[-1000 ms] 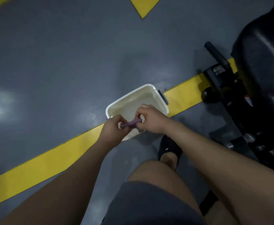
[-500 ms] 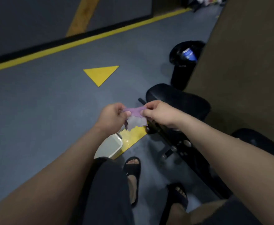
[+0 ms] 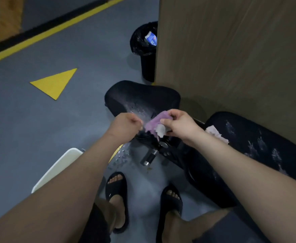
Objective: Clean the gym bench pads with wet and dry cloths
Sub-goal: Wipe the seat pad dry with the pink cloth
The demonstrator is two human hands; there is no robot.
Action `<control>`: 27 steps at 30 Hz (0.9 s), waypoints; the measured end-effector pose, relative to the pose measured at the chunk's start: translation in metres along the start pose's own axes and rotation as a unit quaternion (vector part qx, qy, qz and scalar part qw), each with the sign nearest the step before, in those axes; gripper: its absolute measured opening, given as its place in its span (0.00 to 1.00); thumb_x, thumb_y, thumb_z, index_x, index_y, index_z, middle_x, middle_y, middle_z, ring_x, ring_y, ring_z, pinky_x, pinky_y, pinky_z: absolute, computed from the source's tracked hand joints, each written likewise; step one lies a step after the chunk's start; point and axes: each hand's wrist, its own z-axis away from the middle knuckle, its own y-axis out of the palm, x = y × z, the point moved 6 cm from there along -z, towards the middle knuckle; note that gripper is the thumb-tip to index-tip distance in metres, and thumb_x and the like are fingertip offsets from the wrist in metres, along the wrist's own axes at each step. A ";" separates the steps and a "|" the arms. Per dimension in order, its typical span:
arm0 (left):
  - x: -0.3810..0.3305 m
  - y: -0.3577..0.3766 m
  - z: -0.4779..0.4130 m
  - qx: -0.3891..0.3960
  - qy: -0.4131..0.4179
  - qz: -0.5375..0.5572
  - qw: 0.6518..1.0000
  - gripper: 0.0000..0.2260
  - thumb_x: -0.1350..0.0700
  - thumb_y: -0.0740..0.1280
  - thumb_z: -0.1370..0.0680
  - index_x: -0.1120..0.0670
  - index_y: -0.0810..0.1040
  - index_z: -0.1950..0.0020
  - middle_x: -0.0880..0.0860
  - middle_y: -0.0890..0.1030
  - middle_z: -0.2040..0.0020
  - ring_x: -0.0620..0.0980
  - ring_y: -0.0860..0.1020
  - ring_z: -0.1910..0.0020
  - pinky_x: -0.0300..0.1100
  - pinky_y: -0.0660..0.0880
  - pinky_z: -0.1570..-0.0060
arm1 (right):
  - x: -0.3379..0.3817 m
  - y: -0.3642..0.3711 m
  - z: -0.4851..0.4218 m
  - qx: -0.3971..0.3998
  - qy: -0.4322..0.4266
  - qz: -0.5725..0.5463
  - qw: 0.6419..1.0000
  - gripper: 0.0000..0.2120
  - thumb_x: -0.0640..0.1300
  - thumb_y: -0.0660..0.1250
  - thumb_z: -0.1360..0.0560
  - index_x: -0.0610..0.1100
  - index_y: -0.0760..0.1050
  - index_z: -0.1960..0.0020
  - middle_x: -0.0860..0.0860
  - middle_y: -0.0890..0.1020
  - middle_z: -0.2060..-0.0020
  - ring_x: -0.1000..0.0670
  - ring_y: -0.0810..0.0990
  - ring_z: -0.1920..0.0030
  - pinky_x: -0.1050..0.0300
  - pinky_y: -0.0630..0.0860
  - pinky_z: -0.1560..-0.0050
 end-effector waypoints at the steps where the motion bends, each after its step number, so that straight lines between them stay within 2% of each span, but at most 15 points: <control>1: 0.004 0.002 -0.007 -0.006 -0.010 -0.014 1.000 0.10 0.60 0.66 0.24 0.52 0.83 0.62 0.54 0.86 0.62 0.57 0.84 0.59 0.46 0.83 0.58 | 0.000 -0.010 -0.007 -0.015 -0.028 0.096 0.995 0.04 0.40 0.67 0.20 0.46 0.79 0.52 0.46 0.84 0.62 0.44 0.84 0.58 0.53 0.83 0.53; 2: 0.006 0.003 -0.015 -0.009 -0.019 -0.039 0.999 0.08 0.60 0.66 0.24 0.54 0.83 0.61 0.56 0.85 0.61 0.58 0.84 0.59 0.40 0.80 0.64 | 0.002 -0.017 -0.012 -0.010 -0.053 0.173 0.983 0.06 0.39 0.64 0.19 0.45 0.80 0.50 0.50 0.82 0.65 0.49 0.82 0.61 0.59 0.79 0.56; 3: 0.004 0.001 -0.023 -0.011 -0.018 -0.074 0.997 0.07 0.58 0.66 0.24 0.55 0.82 0.60 0.56 0.84 0.61 0.58 0.83 0.59 0.37 0.75 0.67 | 0.003 -0.022 -0.018 0.004 -0.070 0.221 0.973 0.09 0.37 0.61 0.18 0.43 0.80 0.48 0.51 0.82 0.66 0.52 0.79 0.65 0.60 0.76 0.59; 5: -0.001 -0.003 -0.040 -0.016 -0.002 -0.136 0.991 0.07 0.56 0.66 0.23 0.51 0.79 0.60 0.51 0.83 0.59 0.55 0.81 0.57 0.38 0.73 0.61 | 0.002 -0.026 -0.027 0.043 -0.076 0.233 0.969 0.12 0.34 0.56 0.17 0.37 0.78 0.42 0.42 0.84 0.64 0.49 0.79 0.66 0.55 0.75 0.62; 6: -0.002 -0.005 -0.048 -0.018 0.003 -0.155 0.988 0.06 0.55 0.66 0.22 0.49 0.78 0.59 0.50 0.82 0.57 0.54 0.80 0.54 0.40 0.73 0.57 | 0.001 -0.027 -0.031 0.052 -0.076 0.231 0.969 0.13 0.35 0.56 0.16 0.38 0.76 0.37 0.39 0.84 0.61 0.46 0.80 0.65 0.54 0.76 0.64; 8: 0.002 -0.005 -0.061 -0.010 0.005 -0.183 0.983 0.02 0.54 0.67 0.22 0.48 0.79 0.51 0.50 0.82 0.51 0.53 0.80 0.50 0.42 0.74 0.51 | -0.003 -0.026 -0.043 0.042 -0.074 0.240 0.967 0.15 0.38 0.57 0.16 0.46 0.70 0.31 0.40 0.83 0.58 0.44 0.80 0.63 0.60 0.75 0.67; 10: 0.009 0.000 -0.070 -0.003 0.003 -0.209 0.978 0.10 0.53 0.68 0.21 0.51 0.79 0.41 0.52 0.82 0.43 0.54 0.79 0.44 0.44 0.76 0.44 | -0.007 -0.024 -0.055 0.017 -0.084 0.256 0.963 0.14 0.39 0.60 0.17 0.50 0.66 0.34 0.45 0.79 0.61 0.47 0.79 0.68 0.63 0.74 0.70; 11: 0.010 0.003 -0.073 -0.002 0.010 -0.221 0.975 0.14 0.52 0.68 0.22 0.53 0.79 0.37 0.54 0.81 0.40 0.57 0.79 0.41 0.47 0.76 0.40 | -0.008 -0.023 -0.061 -0.001 -0.092 0.258 0.962 0.13 0.39 0.62 0.18 0.50 0.65 0.37 0.45 0.77 0.59 0.48 0.78 0.70 0.59 0.76 0.71; 13: 0.012 0.010 -0.075 0.013 0.021 -0.246 0.969 0.17 0.52 0.69 0.22 0.53 0.78 0.34 0.58 0.77 0.38 0.60 0.76 0.37 0.49 0.73 0.35 | -0.010 -0.024 -0.066 -0.047 -0.115 0.262 0.957 0.12 0.37 0.64 0.20 0.51 0.67 0.43 0.46 0.73 0.51 0.46 0.80 0.68 0.54 0.80 0.71; 16: 0.017 0.018 -0.076 0.048 0.019 -0.278 0.959 0.21 0.52 0.70 0.22 0.51 0.74 0.30 0.58 0.71 0.36 0.60 0.70 0.33 0.47 0.67 0.31 | -0.016 -0.024 -0.068 -0.106 -0.153 0.288 0.939 0.08 0.37 0.65 0.21 0.50 0.72 0.50 0.48 0.68 0.48 0.45 0.80 0.62 0.51 0.82 0.57; 18: 0.018 0.019 -0.076 0.052 0.023 -0.282 0.958 0.24 0.52 0.71 0.22 0.51 0.72 0.27 0.57 0.69 0.34 0.60 0.68 0.31 0.46 0.65 0.30 | -0.015 -0.018 -0.064 -0.114 -0.170 0.301 0.932 0.03 0.40 0.67 0.21 0.46 0.77 0.48 0.49 0.69 0.48 0.49 0.78 0.56 0.51 0.79 0.46; 21: 0.019 0.018 -0.076 0.051 0.027 -0.280 0.958 0.25 0.54 0.71 0.23 0.51 0.70 0.26 0.57 0.66 0.31 0.61 0.65 0.29 0.46 0.63 0.30 | -0.016 -0.009 -0.060 -0.086 -0.169 0.327 0.926 0.11 0.47 0.72 0.23 0.41 0.79 0.45 0.49 0.69 0.46 0.51 0.76 0.50 0.67 0.69 0.43; 24: 0.022 0.020 -0.075 0.064 0.032 -0.281 0.957 0.28 0.55 0.73 0.23 0.51 0.67 0.25 0.56 0.64 0.27 0.60 0.64 0.28 0.46 0.63 0.30 | -0.011 -0.003 -0.055 -0.068 -0.197 0.305 0.929 0.06 0.37 0.70 0.22 0.35 0.81 0.48 0.46 0.71 0.48 0.59 0.77 0.51 0.81 0.63 0.50; 26: 0.024 0.020 -0.076 0.074 0.037 -0.272 0.959 0.30 0.56 0.73 0.24 0.50 0.66 0.24 0.55 0.62 0.26 0.60 0.63 0.26 0.46 0.64 0.30 | -0.005 -0.005 -0.059 -0.087 -0.216 0.287 0.929 0.05 0.34 0.67 0.21 0.35 0.82 0.51 0.45 0.72 0.51 0.60 0.74 0.57 0.77 0.69 0.50; 27: 0.025 0.020 -0.076 0.079 0.041 -0.269 0.959 0.31 0.56 0.74 0.24 0.49 0.66 0.24 0.54 0.62 0.25 0.59 0.63 0.26 0.46 0.64 0.30 | -0.005 -0.004 -0.064 -0.093 -0.224 0.289 0.926 0.06 0.35 0.66 0.20 0.37 0.82 0.50 0.43 0.73 0.51 0.57 0.74 0.57 0.68 0.74 0.49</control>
